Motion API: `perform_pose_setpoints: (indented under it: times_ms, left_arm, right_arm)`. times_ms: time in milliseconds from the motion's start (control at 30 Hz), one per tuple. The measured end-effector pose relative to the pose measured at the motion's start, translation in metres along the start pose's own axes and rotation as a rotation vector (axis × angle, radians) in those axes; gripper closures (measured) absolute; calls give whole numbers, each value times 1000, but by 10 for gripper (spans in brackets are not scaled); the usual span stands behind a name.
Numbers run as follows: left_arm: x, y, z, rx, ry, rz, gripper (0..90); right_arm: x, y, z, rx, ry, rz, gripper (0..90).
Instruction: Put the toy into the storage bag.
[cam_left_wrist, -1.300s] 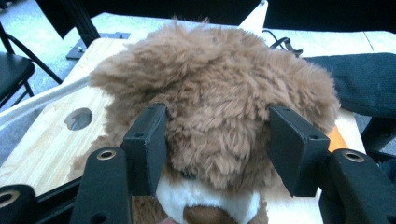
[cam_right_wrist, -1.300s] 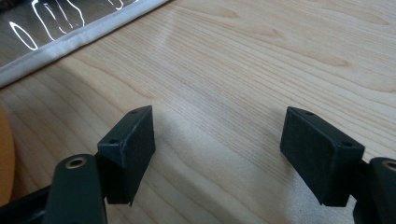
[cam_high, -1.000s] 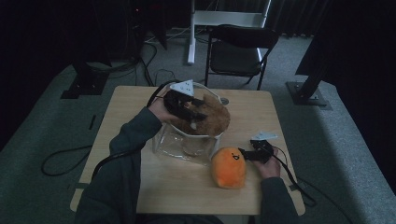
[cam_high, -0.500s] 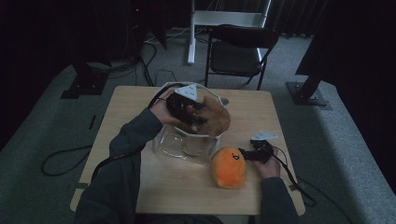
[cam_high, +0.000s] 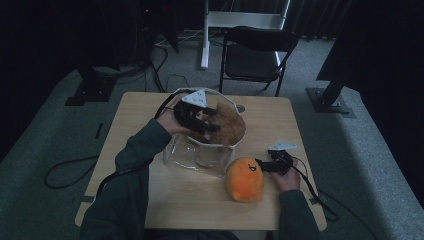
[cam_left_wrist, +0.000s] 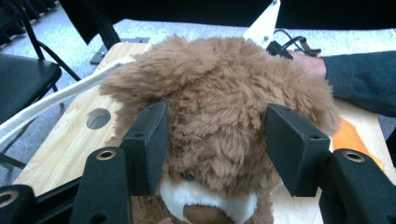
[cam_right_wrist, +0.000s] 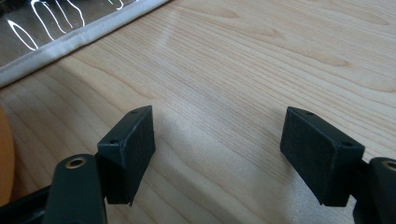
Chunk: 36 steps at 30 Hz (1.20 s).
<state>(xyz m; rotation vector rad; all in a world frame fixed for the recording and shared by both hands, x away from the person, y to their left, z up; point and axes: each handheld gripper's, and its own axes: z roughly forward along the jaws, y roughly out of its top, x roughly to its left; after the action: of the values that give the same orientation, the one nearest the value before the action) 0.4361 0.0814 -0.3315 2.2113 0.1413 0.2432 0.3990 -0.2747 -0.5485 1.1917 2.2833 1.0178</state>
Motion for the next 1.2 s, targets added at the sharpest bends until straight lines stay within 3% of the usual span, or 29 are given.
perform_pose_setpoints:
  times_ms: [367,733,867,1067,1200]
  left_arm:
    - [-13,-2,-22,-89,37,-16,353]
    - [-32,-14,-40,-168,32,-33,348]
    - [-42,-21,-43,-190,36,-48,348]
    - [-52,-30,-39,-225,4,-78,352]
    - [-58,-32,-36,-220,5,-68,383]
  right_arm:
    - [0,0,0,0,0,0,254]
    - [0,0,0,0,0,0,254]
    - [0,0,0,0,0,0,254]
    - [0,0,0,0,-1,0,254]
    - [0,0,0,0,0,1,254]
